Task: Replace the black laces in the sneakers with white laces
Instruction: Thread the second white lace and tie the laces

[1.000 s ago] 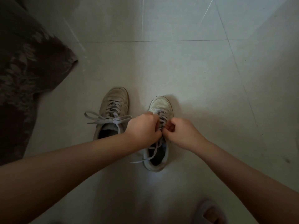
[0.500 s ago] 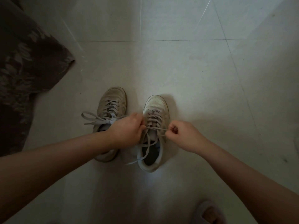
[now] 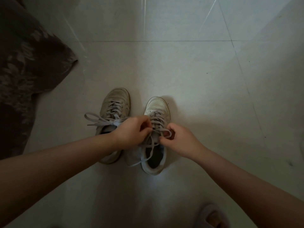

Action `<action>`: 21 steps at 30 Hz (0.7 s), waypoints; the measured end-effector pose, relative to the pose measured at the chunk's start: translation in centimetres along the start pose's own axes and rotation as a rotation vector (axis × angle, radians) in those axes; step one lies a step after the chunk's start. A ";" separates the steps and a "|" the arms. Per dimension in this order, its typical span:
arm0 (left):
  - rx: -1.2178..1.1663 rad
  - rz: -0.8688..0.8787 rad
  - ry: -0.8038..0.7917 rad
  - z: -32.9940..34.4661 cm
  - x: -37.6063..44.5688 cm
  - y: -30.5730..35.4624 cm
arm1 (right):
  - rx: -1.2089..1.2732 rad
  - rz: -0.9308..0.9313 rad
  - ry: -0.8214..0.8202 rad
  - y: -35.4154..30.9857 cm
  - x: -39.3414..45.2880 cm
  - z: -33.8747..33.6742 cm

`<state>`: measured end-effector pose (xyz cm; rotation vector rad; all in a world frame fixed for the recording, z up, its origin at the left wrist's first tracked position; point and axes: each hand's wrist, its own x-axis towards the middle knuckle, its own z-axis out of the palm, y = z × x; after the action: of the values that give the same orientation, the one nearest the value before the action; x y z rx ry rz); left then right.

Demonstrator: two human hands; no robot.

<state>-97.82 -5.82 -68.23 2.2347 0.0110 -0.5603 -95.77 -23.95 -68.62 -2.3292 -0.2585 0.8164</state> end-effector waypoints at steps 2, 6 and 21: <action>-0.062 -0.066 -0.057 -0.2 0.3 -0.2 | 0.003 0.001 0.020 0.1 0.1 0.0; 0.126 0.060 -0.121 -0.6 0.6 -1.1 | 0.035 0.020 0.045 0.4 0.1 0.2; 0.408 0.230 0.197 1.0 -4.8 -0.9 | -0.309 -0.565 0.356 1.2 -3.1 1.8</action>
<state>-102.71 -5.13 -67.59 2.6329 -0.2781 -0.2283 -99.32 -25.16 -68.93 -2.4351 -0.8828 0.0847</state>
